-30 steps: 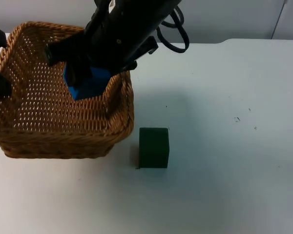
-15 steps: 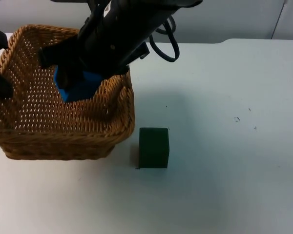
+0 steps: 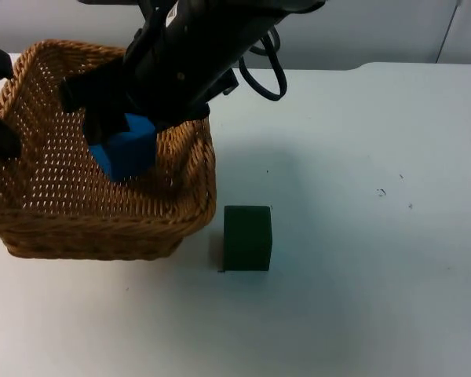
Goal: Pick up the basket with the left hand and place the blue cube into the basket with the right hand.
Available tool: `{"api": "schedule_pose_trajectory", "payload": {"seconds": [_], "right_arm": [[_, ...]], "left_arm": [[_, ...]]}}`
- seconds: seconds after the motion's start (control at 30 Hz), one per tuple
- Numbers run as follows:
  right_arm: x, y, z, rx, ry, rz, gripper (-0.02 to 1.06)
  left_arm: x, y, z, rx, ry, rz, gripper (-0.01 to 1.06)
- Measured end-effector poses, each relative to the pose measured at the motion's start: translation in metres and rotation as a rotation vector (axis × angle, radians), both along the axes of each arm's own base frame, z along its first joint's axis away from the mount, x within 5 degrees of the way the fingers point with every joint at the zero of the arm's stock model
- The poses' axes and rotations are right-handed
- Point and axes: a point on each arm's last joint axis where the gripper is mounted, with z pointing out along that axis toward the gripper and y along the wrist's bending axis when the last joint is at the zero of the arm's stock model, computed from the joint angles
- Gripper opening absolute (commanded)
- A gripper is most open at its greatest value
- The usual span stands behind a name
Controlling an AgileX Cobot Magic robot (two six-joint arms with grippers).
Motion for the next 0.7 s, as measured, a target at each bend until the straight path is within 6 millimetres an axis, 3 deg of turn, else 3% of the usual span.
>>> {"api": "schedule_pose_trajectory", "payload": {"seconds": [0.47,0.7], "right_arm": [[-0.001,-0.001,0.0,-0.014,0.006,0.016,0.88],[-0.008,-0.006,0.034,0.009,-0.015,0.031,0.88]], "left_arm": [[0.0,0.0,0.0,0.0,0.002,0.0,0.0],[0.001,0.002,-0.001,0.015,-0.008,0.016,0.0]]}}
